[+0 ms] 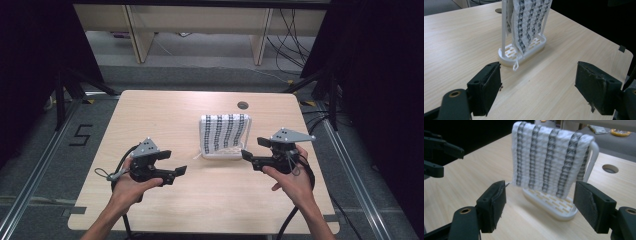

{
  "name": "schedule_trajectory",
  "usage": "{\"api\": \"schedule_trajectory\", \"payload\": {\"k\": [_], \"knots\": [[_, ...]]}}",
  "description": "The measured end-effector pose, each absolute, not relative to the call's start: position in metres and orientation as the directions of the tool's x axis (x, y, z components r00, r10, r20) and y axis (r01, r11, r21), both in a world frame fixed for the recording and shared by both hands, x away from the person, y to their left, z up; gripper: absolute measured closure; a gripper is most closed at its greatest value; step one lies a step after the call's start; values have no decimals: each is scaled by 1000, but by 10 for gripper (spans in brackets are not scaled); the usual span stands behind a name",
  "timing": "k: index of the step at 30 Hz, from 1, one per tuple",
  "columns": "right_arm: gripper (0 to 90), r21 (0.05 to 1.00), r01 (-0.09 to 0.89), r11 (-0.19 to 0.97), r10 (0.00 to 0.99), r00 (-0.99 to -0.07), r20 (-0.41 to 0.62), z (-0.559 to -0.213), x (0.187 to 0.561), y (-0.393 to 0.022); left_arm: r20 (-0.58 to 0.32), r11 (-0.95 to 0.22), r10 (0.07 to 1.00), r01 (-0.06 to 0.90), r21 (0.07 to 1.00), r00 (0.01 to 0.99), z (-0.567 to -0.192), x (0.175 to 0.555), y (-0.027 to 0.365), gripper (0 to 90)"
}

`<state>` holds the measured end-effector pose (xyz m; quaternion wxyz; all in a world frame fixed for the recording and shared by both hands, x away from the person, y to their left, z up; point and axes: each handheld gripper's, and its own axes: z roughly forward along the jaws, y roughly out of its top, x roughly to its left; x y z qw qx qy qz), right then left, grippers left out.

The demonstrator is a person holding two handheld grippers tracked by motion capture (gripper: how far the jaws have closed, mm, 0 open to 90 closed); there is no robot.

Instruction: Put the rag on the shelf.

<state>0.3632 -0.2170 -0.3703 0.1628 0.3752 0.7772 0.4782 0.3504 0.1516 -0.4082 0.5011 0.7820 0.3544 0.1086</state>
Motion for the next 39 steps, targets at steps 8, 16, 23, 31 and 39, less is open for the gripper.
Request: {"api": "schedule_trajectory", "payload": {"k": [8, 16, 23, 31, 39], "knots": [[270, 875, 409, 257, 730, -676, 102, -385, 354, -221, -177, -266, 646, 436, 860, 743, -421, 340, 150, 193], [270, 858, 443, 261, 721, -681, 132, -408, 342, -224, -180, -281, 638, 444, 851, 749, -434, 331, 148, 181], [272, 867, 436, 243, 712, -687, 145, -417, 334, -225, -160, -296, 643, 436, 850, 749, -442, 321, 147, 180], [271, 850, 461, 254, 711, -685, 159, -429, 325, -224, -162, -296, 642, 437, 849, 749, -453, 311, 152, 180], [272, 826, 493, 273, 705, -687, 177, -443, 317, -222, -159, -312, 640, 444, 840, 752, -458, 304, 158, 179]]}}
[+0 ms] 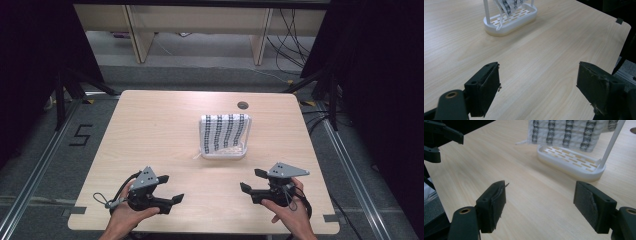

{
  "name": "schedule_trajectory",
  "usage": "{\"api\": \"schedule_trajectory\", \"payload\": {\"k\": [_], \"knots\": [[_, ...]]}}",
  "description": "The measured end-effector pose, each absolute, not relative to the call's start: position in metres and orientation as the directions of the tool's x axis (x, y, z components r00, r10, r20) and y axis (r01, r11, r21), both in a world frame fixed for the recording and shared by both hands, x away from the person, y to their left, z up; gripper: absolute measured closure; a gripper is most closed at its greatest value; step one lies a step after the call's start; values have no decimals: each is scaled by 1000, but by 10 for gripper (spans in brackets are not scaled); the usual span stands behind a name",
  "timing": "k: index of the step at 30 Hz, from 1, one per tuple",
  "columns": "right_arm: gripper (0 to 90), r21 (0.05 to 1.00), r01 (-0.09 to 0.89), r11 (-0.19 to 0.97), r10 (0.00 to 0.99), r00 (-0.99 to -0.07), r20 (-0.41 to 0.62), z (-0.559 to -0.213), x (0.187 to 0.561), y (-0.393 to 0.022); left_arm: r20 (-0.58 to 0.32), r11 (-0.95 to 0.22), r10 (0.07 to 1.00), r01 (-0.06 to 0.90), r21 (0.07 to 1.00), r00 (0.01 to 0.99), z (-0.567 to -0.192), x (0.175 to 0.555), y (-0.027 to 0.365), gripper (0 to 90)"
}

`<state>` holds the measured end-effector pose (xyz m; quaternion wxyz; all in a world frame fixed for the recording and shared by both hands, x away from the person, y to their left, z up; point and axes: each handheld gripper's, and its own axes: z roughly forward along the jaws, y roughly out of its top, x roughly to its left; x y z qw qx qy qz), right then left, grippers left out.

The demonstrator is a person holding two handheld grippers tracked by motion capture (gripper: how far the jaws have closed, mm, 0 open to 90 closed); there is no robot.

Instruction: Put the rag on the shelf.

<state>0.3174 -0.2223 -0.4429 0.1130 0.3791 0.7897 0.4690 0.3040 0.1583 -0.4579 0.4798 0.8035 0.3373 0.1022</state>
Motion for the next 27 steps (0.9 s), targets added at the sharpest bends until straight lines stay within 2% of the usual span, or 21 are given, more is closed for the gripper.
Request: {"api": "schedule_trajectory", "payload": {"k": [7, 9, 12, 15, 17, 18, 27], "knots": [[265, 814, 497, 300, 699, -695, 167, -453, 311, -225, -151, -327, 643, 448, 832, 751, -467, 295, 158, 179], [254, 807, 520, 281, 700, -686, 198, -456, 306, -224, -139, -339, 641, 440, 831, 755, -470, 292, 158, 179], [238, 806, 509, 301, 699, -693, 176, -460, 303, -226, -131, -343, 645, 439, 831, 753, -474, 287, 157, 179], [220, 787, 542, 295, 708, -677, 201, -462, 298, -225, -109, -362, 646, 428, 828, 756, -476, 286, 158, 179], [215, 783, 541, 308, 711, -678, 189, -465, 296, -226, -130, -342, 649, 441, 830, 749, -479, 285, 159, 179], [218, 799, 510, 320, 693, -701, 170, -469, 297, -227, -133, -341, 646, 440, 831, 752, -482, 284, 160, 179], [221, 786, 502, 361, 702, -701, 125, -474, 291, -224, -117, -363, 651, 443, 820, 750, -486, 282, 162, 179]]}}
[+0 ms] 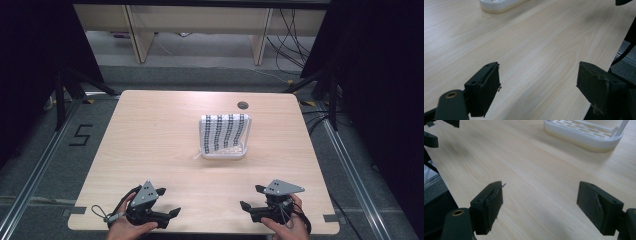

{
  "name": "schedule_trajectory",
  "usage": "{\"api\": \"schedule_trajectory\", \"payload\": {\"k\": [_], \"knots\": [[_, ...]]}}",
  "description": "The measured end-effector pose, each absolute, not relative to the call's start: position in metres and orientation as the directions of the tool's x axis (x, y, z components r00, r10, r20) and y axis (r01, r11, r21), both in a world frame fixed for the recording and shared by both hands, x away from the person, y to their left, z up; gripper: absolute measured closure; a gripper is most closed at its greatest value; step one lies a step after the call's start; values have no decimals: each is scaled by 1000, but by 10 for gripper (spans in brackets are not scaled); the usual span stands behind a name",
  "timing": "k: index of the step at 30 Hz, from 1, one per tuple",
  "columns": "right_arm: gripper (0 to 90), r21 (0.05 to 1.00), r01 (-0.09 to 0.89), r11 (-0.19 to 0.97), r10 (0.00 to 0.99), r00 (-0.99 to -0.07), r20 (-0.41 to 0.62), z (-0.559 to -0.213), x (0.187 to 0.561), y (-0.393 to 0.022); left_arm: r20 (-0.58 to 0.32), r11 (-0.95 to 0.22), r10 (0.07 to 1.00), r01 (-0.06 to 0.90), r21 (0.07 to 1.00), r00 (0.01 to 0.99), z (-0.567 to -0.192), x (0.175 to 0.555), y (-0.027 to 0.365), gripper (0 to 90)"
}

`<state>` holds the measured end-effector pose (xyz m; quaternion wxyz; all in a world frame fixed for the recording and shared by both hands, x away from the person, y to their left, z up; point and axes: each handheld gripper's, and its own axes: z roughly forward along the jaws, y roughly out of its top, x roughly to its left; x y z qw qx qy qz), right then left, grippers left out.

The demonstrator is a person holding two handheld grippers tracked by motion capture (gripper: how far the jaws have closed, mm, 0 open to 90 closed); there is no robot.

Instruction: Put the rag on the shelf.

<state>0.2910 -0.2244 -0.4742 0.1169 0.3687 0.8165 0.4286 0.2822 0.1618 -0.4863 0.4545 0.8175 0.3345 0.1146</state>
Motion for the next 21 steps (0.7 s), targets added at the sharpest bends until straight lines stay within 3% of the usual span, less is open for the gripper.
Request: {"api": "schedule_trajectory", "payload": {"k": [1, 4, 21], "knots": [[221, 771, 542, 336, 711, -682, 169, -475, 289, -222, -113, -366, 653, 443, 818, 748, -486, 282, 162, 179], [222, 776, 517, 362, 708, -694, 133, -478, 291, -223, -123, -352, 659, 448, 822, 742, -487, 283, 163, 179], [224, 769, 529, 359, 705, -694, 148, -481, 294, -225, -117, -364, 659, 452, 815, 743, -490, 285, 166, 179]]}}
